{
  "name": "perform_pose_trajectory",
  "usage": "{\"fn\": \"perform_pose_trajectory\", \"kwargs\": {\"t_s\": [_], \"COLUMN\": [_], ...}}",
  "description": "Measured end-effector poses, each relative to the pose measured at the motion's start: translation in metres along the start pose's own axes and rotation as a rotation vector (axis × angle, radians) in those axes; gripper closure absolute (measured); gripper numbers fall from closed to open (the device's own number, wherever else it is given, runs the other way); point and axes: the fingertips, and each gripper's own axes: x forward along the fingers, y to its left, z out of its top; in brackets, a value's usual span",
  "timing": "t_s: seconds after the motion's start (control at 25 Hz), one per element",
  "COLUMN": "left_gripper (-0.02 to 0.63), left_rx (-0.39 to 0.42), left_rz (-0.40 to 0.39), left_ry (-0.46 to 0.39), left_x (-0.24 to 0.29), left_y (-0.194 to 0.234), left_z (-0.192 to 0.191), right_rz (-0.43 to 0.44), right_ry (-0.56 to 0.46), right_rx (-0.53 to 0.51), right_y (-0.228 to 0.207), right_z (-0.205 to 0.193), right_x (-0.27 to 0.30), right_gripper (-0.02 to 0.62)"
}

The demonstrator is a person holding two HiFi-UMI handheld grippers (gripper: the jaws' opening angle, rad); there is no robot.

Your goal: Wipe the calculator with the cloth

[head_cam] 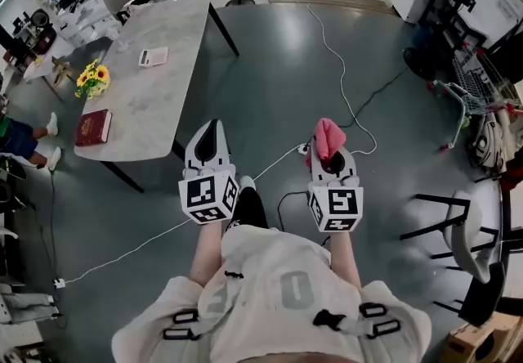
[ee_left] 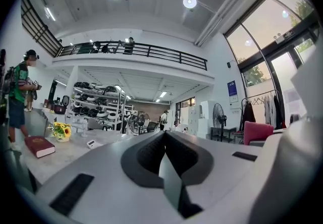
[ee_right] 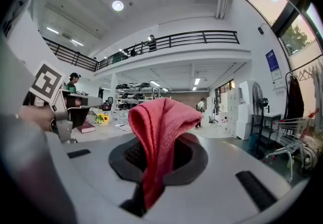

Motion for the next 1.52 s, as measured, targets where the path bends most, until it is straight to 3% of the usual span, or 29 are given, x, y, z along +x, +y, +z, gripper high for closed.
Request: {"fn": "perform_pose_trajectory", "kwargs": {"t_s": [0.28, 0.44, 0.84, 1.04, 1.2, 1.52], "left_gripper": [0.586, 0.586, 0.586, 0.586, 0.586, 0.586], "left_rx": [0.021, 0.044, 0.046, 0.027, 0.024, -0.009], "left_rz": [-0.016, -0.033, -0.045, -0.051, -0.04, 0.022], "left_ry": [-0.108, -0.157, -0.126, -0.101, -0.13, -0.122], "left_x": [0.045, 0.086, 0.242, 0.348, 0.424, 0.492], "left_y": [0.024, 0.027, 0.065, 0.109, 0.148, 0.213], "left_z": [0.042, 0.048, 0.032, 0.036, 0.044, 0.037], "right_rz": [-0.008, -0.025, -0.012, 0.015, 0.02, 0.045], "right_ry": [-0.134, -0.171, -0.109, -0.041, -0.049, -0.023], "right_rx": [-0.123, -0.151, -0.134, -0.13, -0.146, -0.138], "right_y": [0.002, -0.016, -0.064, -0.078, -0.087, -0.079], "right_z": [0.051, 0.063, 0.06, 0.066, 0.082, 0.08], "right_x": [0.045, 0.086, 0.243, 0.353, 0.439, 0.544], "right_gripper": [0.541, 0.541, 0.541, 0.54, 0.54, 0.54]}}
